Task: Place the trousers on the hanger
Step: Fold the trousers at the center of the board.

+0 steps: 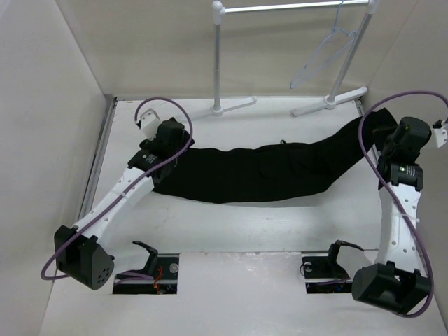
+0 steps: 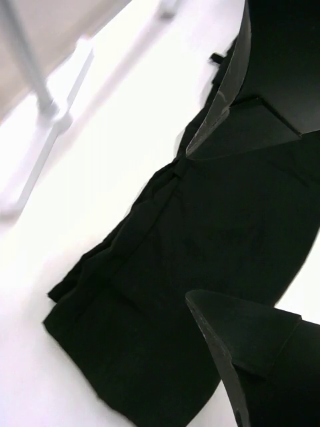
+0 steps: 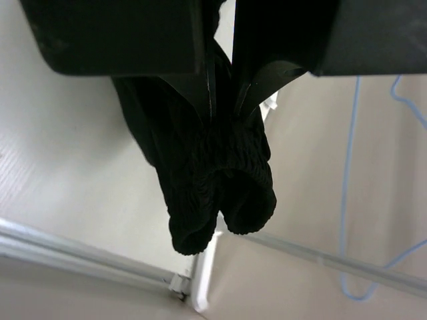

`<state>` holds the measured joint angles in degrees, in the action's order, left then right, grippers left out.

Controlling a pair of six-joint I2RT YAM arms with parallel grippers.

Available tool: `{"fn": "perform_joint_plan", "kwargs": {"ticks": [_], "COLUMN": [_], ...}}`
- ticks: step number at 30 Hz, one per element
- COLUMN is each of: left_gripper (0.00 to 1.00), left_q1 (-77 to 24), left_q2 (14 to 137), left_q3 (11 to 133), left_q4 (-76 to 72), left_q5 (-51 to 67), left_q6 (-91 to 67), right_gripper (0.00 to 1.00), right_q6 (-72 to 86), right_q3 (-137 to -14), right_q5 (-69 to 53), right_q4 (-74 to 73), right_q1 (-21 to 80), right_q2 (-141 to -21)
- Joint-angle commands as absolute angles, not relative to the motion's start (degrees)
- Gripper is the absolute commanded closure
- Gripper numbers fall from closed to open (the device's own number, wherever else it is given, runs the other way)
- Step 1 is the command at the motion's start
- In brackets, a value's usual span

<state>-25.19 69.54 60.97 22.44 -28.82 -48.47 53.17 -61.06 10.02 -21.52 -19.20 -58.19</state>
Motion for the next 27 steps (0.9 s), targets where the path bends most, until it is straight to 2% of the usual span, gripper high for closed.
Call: {"fn": "perform_joint_plan", "kwargs": {"ticks": [1,6,11,15,22,23,27], "left_gripper": [0.22,0.21,0.20,0.20,0.20,0.20,0.20], "left_q1": [-30.0,-29.6,-21.2,-12.5,1.7,3.5,9.5], "left_q2": [69.3,65.8,58.6,53.8,49.3,49.0,48.9], "left_q3": [65.6,66.5,64.0,60.5,56.2,56.2,56.4], "left_q4": [25.1,25.0,25.7,25.7,26.0,26.2,26.5], "left_q5": [-32.6,-32.0,-28.5,-24.0,-18.6,-18.5,-18.4], "left_q6": [-49.7,-49.6,-48.7,-48.9,-49.6,-49.4,-49.0], "right_gripper": [0.92,0.92,0.92,0.90,0.84,0.79,0.30], "right_q6": [48.5,46.6,46.3,46.8,48.1,48.6,48.5], "right_q3": [-67.5,-74.9,-84.7,-92.8,-115.5,-119.4,-132.8], "right_q5": [11.3,16.8,27.7,33.7,29.8,27.9,20.6], "right_q4": [-24.6,-27.1,-29.6,-30.1,-31.3,-32.2,-38.5], "right_q1": [-15.5,2.1,23.6,39.3,59.2,61.0,64.6], "right_q2": [-56.9,-57.3,-65.2,-77.8,-111.0,-115.2,-126.5]}}
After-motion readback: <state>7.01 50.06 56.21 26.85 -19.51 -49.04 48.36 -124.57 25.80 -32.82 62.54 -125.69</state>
